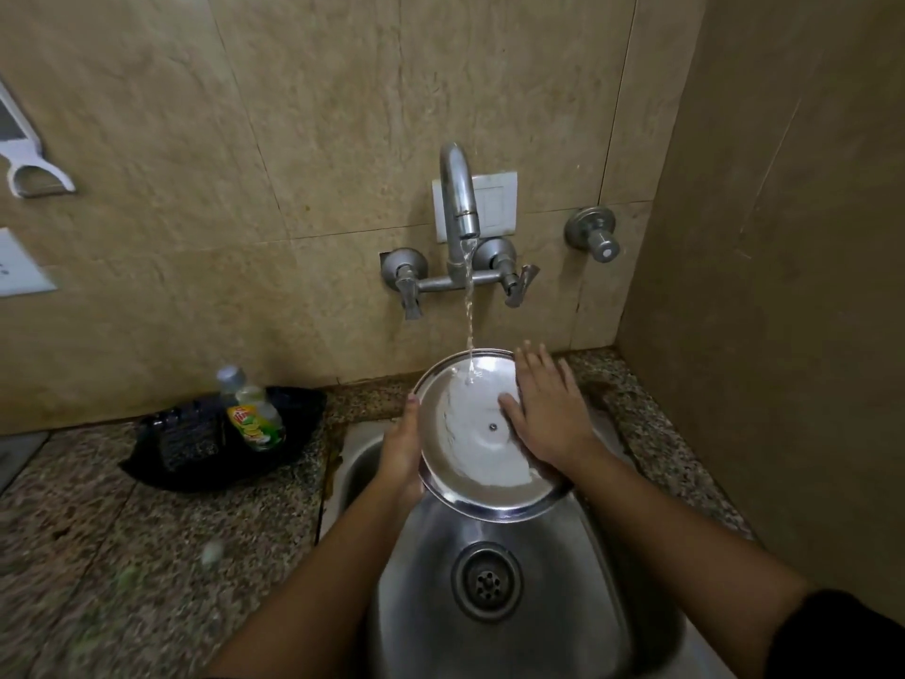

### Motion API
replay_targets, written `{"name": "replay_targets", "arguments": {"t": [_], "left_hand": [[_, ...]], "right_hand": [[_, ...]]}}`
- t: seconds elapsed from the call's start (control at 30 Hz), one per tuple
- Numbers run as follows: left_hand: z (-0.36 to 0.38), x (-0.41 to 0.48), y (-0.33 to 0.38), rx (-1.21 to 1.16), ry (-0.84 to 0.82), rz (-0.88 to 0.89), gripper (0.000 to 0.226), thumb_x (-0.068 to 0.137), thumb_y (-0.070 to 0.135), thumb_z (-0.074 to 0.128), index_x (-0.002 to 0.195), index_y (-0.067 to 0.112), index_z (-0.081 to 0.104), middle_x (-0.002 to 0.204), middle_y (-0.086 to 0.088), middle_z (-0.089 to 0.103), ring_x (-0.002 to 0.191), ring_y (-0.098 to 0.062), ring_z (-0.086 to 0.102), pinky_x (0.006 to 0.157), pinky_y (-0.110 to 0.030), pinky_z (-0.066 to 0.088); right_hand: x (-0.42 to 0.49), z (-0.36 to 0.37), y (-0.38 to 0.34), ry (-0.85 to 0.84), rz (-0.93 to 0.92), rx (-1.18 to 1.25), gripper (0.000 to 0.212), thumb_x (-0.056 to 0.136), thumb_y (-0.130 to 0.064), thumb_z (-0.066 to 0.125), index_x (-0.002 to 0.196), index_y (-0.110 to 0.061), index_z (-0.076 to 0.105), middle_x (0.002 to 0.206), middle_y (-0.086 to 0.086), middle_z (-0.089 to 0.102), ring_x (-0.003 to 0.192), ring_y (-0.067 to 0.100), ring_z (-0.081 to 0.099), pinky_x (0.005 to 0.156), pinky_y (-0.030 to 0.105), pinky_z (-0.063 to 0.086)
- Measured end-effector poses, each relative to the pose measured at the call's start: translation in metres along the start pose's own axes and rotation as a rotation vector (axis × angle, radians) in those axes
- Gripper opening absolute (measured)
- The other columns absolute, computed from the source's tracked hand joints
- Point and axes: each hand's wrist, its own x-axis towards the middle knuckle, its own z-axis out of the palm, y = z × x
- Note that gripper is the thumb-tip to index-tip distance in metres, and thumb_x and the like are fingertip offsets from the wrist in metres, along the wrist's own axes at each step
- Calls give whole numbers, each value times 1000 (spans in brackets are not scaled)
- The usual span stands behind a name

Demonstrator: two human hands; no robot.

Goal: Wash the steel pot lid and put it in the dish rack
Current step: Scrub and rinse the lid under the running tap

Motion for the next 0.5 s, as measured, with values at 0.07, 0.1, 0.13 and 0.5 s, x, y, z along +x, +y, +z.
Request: {"name": "replay_targets", "arguments": {"t": [0.07,0.1,0.13,0.5], "left_hand": [[3,-4,0,30,-31,19,50,88,56,52,102,13,72,98,-13,76,94,-33,71,90,-51,54],[4,-7,2,55,-49,36,47,89,54,52,102,14,72,97,-12,76,94,-32,71,89,-48,55],[4,-9,4,67,-76,64,45,90,52,53,103,13,72,98,-12,76,94,-30,70,88,-45,55],[-37,-6,19,-38,-112,159,43,91,45,55,108,8,70,102,-14,74,89,-25,72,72,-33,58]], "right_hand": [[17,-6,-21,88,-27,74,55,99,-42,26,148,-15,26,156,3,28,146,20,20,118,42,13],[21,-10,-30,144,-24,140,47,99,-37,28,140,-17,39,148,3,43,139,21,34,113,42,21],[23,-15,-35,204,12,220,39,100,-33,30,129,-18,51,133,3,56,127,23,47,106,42,27],[16,-40,-14,260,236,899,30,95,-3,44,113,-11,66,107,6,71,94,16,64,83,27,48]]}}
